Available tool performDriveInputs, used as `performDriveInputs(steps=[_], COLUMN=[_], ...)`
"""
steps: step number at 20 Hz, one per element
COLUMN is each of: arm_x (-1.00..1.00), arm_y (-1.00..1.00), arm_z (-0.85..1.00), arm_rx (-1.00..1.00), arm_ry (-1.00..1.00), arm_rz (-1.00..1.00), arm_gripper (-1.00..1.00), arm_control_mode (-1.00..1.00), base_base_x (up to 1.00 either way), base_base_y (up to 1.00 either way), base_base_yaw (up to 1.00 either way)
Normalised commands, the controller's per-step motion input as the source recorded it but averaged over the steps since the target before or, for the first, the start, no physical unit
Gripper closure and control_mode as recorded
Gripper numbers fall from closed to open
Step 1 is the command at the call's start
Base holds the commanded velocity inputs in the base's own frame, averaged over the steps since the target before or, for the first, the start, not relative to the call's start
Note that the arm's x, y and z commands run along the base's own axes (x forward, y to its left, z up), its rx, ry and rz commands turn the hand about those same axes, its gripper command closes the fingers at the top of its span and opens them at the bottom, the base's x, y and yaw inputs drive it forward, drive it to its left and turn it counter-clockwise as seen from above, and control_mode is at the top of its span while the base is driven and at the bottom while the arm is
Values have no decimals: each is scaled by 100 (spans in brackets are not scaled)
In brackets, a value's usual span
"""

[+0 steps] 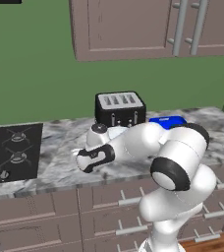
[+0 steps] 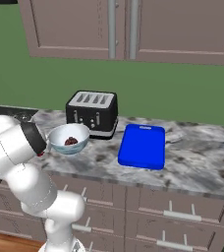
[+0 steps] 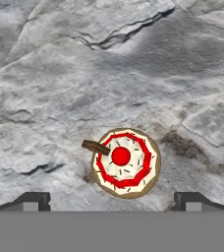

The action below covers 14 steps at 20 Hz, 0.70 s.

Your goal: Place the bowl with cake and the cupcake onto the tray.

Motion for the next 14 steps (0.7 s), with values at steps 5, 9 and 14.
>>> performDriveInputs(steps=[5, 9, 14], arm_x=[24, 1, 0], arm_y=[1, 0, -2], arm_z=[-16, -17, -2], arm_rx=[0, -7, -10], arm_ry=[0, 0, -4], arm_rz=[0, -2, -15], arm_gripper=[-100, -100, -100], arm_control_mode=[-100, -100, -100], base_base_x=[0, 0, 0], base_base_y=[0, 0, 0], base_base_yaw=[0, 0, 0])
